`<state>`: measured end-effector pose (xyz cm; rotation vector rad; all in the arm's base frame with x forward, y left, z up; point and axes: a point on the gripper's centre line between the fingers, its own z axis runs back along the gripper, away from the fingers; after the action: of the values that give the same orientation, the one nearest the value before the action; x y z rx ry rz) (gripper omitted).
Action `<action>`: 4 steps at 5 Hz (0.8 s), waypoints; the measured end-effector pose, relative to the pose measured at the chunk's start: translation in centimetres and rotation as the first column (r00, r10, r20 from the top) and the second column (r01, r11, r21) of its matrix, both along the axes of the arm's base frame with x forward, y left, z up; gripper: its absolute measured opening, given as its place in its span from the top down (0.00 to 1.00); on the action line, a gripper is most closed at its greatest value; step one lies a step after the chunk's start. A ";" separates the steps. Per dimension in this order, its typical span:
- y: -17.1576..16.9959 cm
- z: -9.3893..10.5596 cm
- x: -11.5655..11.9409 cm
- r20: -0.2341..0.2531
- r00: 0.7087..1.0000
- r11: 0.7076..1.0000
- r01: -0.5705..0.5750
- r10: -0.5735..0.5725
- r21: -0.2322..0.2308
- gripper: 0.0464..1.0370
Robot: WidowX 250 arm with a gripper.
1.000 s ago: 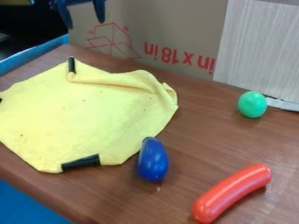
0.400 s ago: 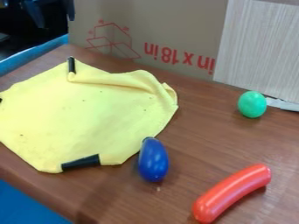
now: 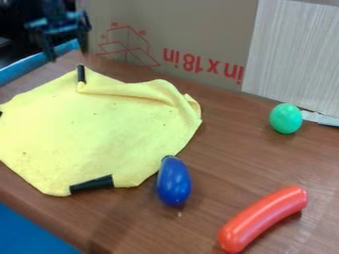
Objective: Fold the cloth from top left to bottom right
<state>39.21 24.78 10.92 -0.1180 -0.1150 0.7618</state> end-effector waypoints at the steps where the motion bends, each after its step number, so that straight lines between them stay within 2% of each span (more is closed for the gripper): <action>1: -1.1 -1.5 0.6 -0.005 1.000 1.000 0.015 -0.015 0.005 0.04; 2: -1.3 -0.9 0.7 0.028 1.000 1.000 0.009 -0.010 0.030 0.04; 3: -2.2 -1.0 1.3 0.033 0.999 0.999 0.024 -0.026 0.043 0.04; 4: -2.2 -0.3 1.5 0.037 0.999 0.999 0.011 -0.013 0.050 0.04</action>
<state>40.74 22.56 10.65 -0.0854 -0.1683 0.7447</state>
